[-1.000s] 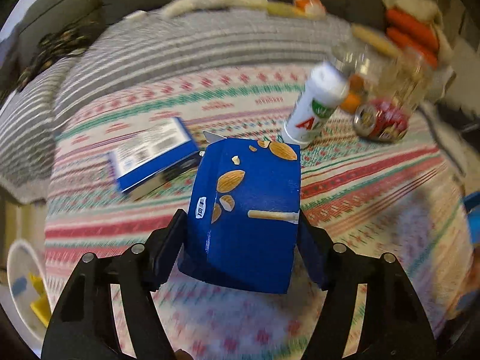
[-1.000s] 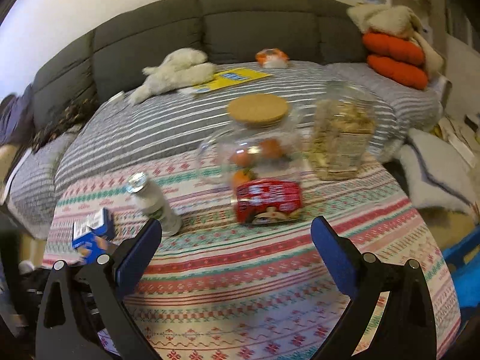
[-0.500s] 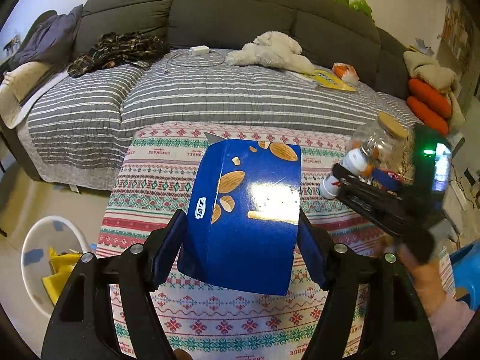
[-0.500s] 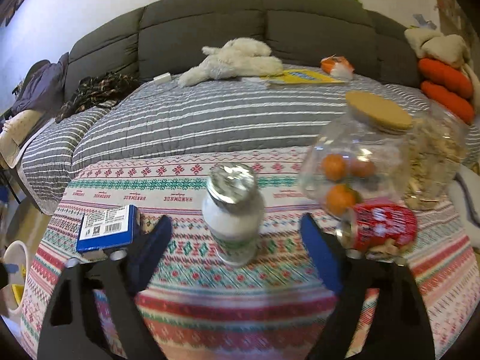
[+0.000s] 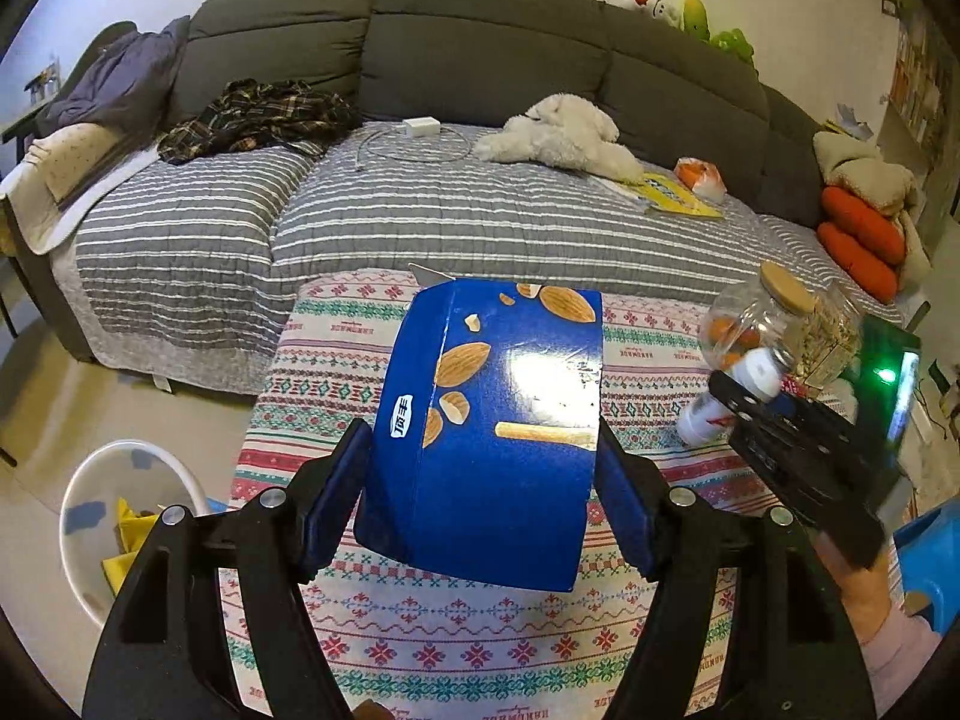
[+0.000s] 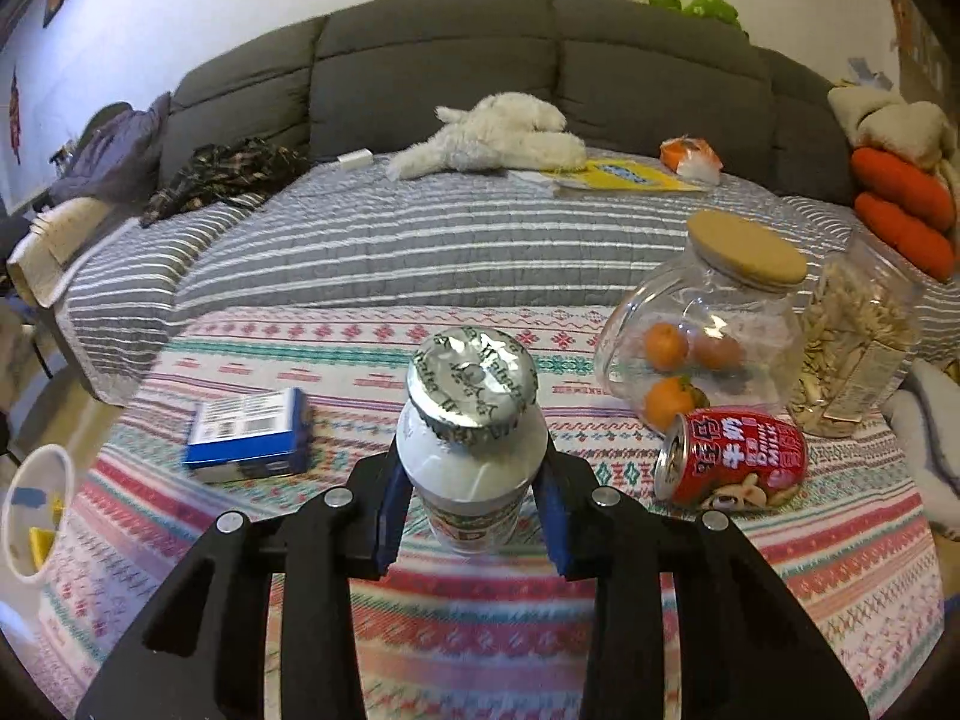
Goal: Collect trash
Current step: 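Grasp the blue snack box with the left tool while the right tool grasps the white bottle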
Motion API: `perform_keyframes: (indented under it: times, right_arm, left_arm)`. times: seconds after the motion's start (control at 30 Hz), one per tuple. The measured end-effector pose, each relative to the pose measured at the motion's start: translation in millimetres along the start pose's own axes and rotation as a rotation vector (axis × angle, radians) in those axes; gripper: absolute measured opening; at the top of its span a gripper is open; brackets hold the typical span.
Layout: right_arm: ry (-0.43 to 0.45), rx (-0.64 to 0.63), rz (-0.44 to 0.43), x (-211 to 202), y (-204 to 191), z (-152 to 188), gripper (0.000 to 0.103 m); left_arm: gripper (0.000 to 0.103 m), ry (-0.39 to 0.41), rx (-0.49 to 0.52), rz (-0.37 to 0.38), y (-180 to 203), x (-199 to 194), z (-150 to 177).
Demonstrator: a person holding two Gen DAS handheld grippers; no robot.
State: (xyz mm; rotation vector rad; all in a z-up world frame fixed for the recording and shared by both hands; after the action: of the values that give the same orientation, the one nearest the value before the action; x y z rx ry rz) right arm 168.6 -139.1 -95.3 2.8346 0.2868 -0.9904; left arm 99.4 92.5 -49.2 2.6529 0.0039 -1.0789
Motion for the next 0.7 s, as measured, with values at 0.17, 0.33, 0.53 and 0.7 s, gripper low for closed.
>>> perform_keyframes:
  times: [0.17, 0.33, 0.53, 0.7]
  right_arm:
    - [0.039, -0.024, -0.046, -35.7, -22.8, -1.0, 0.037]
    - [0.066, -0.021, -0.125, -61.0, -54.0, -4.0, 0.037]
    - [0.088, -0.024, -0.222, -79.1, -99.0, -14.5, 0.037]
    - [0.104, -0.046, -0.280, -91.9, -132.8, -23.8, 0.037]
  left_arm:
    - [0.068, 0.022, -0.037, -0.009, -19.6, -16.1, -6.4]
    - [0.068, 0.036, -0.096, -0.056, -53.9, -30.9, -11.8]
    - [0.069, 0.056, -0.172, -0.121, -103.9, -50.5, -19.5]
    - [0.069, 0.010, -0.303, -0.175, -163.7, -56.9, -21.9]
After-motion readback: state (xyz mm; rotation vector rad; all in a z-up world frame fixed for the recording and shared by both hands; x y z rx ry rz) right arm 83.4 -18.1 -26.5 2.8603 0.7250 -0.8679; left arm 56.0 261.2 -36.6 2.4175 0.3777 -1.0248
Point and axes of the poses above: each gripper's, at about its wrist camera, not at the fingertips, and x roughly the way its jaws point, y to its right, z to its underside, the point moved 1 cm from there along x, roughly the way its jaws point, and after that the axes turned 9 degrees about -x, right-handed, at the moved point
